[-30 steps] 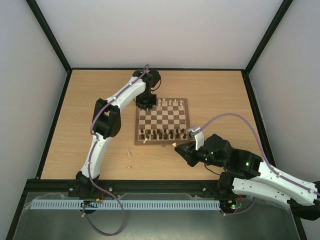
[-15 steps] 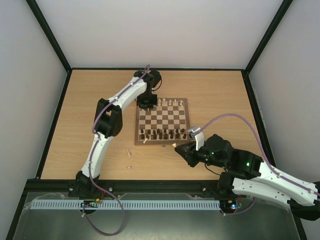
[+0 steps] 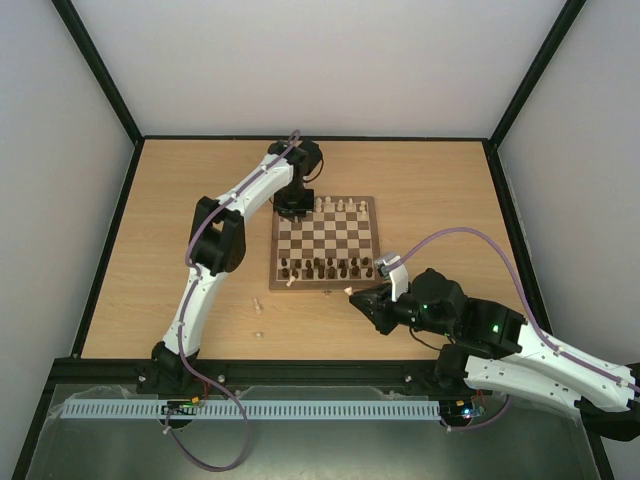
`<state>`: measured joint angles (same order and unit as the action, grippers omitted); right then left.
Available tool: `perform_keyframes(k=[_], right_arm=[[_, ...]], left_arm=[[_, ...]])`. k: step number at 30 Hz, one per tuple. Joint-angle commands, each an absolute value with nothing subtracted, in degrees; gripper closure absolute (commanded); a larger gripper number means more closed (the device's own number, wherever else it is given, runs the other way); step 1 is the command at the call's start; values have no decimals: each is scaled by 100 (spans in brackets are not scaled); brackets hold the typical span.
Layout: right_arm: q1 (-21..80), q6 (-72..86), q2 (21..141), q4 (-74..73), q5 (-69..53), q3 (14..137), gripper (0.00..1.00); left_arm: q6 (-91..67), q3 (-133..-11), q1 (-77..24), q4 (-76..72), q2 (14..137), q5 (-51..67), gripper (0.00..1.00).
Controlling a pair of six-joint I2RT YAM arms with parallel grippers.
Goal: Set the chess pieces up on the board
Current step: Place the chess piece on the chessboard.
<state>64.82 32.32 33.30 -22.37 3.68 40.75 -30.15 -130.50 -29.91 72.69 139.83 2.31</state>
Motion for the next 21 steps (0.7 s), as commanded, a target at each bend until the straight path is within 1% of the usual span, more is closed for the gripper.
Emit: perform_keyframes(k=[1, 6, 10, 21], right_arm=[[6453, 3146, 3287, -2156, 312, 4016, 89], [6452, 3141, 3294, -2144, 301, 4009, 89], [6451, 3138, 3304, -2137, 287, 4007, 89], [6451, 3138, 3321, -2158, 257, 4008, 89]], left_arm=[[-2962, -13211, -2940, 7403, 14138, 194, 88], [-2962, -13223, -2932, 7396, 14139, 203, 84], [-2961, -13225, -2920, 7400, 14117, 186, 79], [-2994, -13446, -2933, 7351, 13959, 345, 76]])
